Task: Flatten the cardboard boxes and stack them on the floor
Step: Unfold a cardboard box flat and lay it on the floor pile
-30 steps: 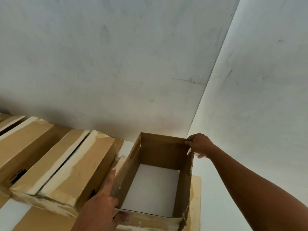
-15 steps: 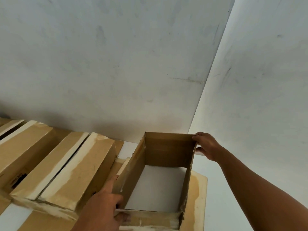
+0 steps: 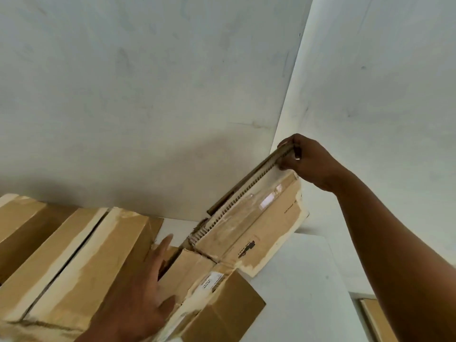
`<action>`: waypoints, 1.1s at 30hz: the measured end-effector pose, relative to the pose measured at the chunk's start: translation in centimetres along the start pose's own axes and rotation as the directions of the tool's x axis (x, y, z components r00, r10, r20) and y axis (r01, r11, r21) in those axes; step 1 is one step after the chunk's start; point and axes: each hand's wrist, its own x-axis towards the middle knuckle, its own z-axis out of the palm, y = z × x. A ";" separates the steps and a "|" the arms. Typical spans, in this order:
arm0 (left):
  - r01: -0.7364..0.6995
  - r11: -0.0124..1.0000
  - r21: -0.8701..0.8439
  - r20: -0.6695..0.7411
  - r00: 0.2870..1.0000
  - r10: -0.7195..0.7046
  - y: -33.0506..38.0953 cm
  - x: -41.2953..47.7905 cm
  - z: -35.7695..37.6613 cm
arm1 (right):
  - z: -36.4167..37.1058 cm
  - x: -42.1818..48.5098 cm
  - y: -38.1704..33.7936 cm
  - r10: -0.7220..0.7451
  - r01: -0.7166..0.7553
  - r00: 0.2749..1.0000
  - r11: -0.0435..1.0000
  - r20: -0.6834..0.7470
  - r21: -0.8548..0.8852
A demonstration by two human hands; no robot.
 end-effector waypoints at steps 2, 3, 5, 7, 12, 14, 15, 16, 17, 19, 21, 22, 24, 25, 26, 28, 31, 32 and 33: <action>-0.065 0.981 -0.182 -0.027 0.998 0.061 2.2 1.9 -0.4 | 0.3 -0.7 -2.6 -0.071 0.071 0.997 0.997 -0.005 -0.034; -0.088 0.960 -0.265 -0.054 0.996 0.076 3.4 3.0 -0.7 | 0.5 -1.1 -3.8 -0.097 0.096 0.995 0.993 -0.009 -0.061; -0.153 0.926 -0.345 -0.155 0.982 0.105 5.5 5.2 -1.4 | 1.1 -1.7 -6.0 -0.147 0.145 0.989 0.982 -0.010 -0.120; -0.218 0.911 -0.349 -0.243 0.960 0.137 7.1 6.6 -2.2 | 1.4 -2.2 -7.7 -0.213 0.204 0.977 0.958 -0.026 -0.203; -0.344 0.892 -0.293 -0.395 0.893 0.215 7.8 7.7 -2.4 | 0.2 -3.5 -7.8 -0.329 0.259 0.914 0.924 -0.239 -0.280; -0.398 0.866 -0.302 -0.422 0.871 0.253 7.7 7.4 -2.4 | -1.1 -4.3 -5.5 -0.313 0.212 0.863 0.937 -0.398 -0.277; -0.420 0.855 -0.304 -0.429 0.862 0.271 7.6 7.3 -2.4 | -1.7 -4.8 -3.7 -0.266 0.159 0.838 0.955 -0.477 -0.251; -0.445 0.842 -0.304 -0.439 0.850 0.291 7.6 7.2 -2.6 | -2.3 -5.3 -1.7 -0.198 0.095 0.810 0.973 -0.552 -0.209; -0.465 0.829 -0.311 -0.445 0.842 0.305 7.6 7.3 -2.7 | -2.7 -6.0 0.4 -0.101 0.013 0.783 0.989 -0.613 -0.146; -0.503 0.789 -0.353 -0.442 0.833 0.333 7.6 7.6 -3.1 | -3.0 -7.8 4.4 0.129 -0.142 0.721 0.989 -0.681 0.037; -0.526 0.752 -0.397 -0.406 0.835 0.370 7.7 8.0 -3.4 | -2.7 -9.7 7.4 0.258 -0.219 0.671 0.965 -0.695 0.147; -0.539 0.740 -0.403 -0.385 0.833 0.397 7.8 8.3 -3.5 | -2.5 -10.5 8.4 0.270 -0.231 0.651 0.961 -0.709 0.154; -0.549 0.714 -0.434 -0.348 0.834 0.429 8.2 8.6 -3.6 | -2.3 -12.1 9.9 0.279 -0.221 0.602 0.958 -0.748 0.180; -0.550 0.703 -0.450 -0.336 0.834 0.438 8.2 8.8 -3.6 | -2.3 -12.6 10.1 0.293 -0.204 0.576 0.955 -0.763 0.213; -0.555 0.694 -0.459 -0.326 0.832 0.449 8.2 8.9 -3.5 | -2.3 -13.2 10.3 0.318 -0.181 0.541 0.948 -0.779 0.261; -0.549 0.681 -0.485 -0.308 0.836 0.454 8.2 9.2 -3.2 | -2.8 -14.4 11.2 0.392 -0.130 0.488 0.916 -0.780 0.380; -0.530 0.634 -0.564 -0.299 0.846 0.442 8.7 9.4 -2.9 | -3.2 -16.4 13.6 0.597 -0.012 0.592 0.678 -0.541 0.735; -0.516 0.616 -0.595 -0.290 0.853 0.435 8.9 9.5 -2.6 | -3.3 -17.1 14.4 0.629 -0.002 0.632 0.586 -0.453 0.810; -0.495 0.591 -0.637 -0.275 0.862 0.426 8.9 9.5 -2.3 | -3.2 -17.8 14.9 0.645 -0.013 0.656 0.528 -0.391 0.849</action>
